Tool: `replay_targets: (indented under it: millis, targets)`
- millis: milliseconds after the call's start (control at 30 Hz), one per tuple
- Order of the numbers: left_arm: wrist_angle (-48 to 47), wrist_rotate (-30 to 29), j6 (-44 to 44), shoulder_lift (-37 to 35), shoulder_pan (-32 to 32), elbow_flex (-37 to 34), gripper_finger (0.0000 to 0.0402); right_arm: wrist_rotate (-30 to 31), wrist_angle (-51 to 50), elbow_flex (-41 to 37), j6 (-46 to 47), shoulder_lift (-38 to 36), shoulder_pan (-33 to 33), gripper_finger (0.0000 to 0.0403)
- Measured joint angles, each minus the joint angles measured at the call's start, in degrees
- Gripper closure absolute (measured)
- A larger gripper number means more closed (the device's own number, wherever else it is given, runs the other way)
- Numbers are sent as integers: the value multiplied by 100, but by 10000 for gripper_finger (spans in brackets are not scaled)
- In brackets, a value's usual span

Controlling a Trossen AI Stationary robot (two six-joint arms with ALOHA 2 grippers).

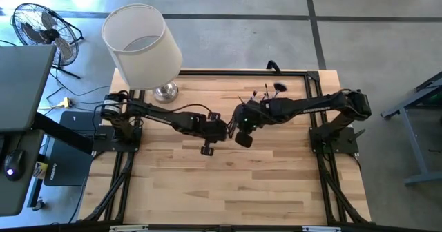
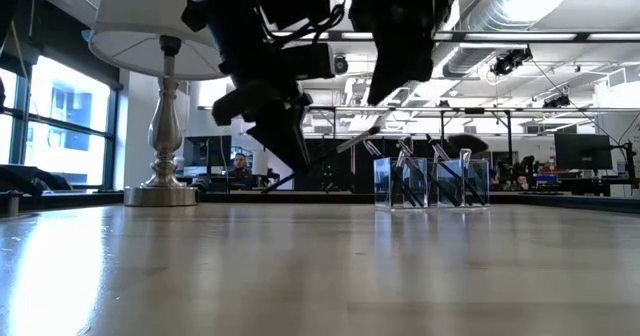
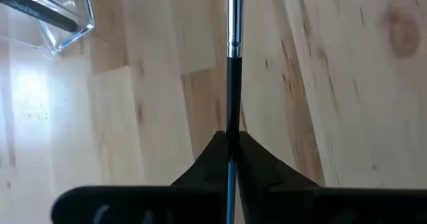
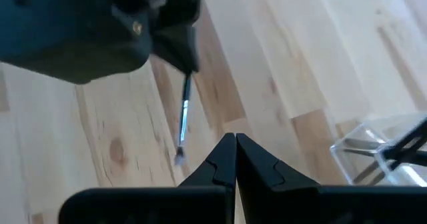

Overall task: Put items in baskets/containers
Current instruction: Put the eyeshadow brush into the transparent organizer

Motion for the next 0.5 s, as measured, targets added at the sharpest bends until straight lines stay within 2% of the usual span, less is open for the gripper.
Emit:
replay_targets:
  millis: [300,400,500]
  targets:
    - [38,-47,-496,-10,11,0,398,274,-466,20,330,-569,41,402]
    - [48,60,-851,-18,51,-2,398,795,-1198,19,664,-704,221,402]
    - [248,733,-1250,-174,248,-162,398,1612,-1772,-87,1026,-808,635,402]
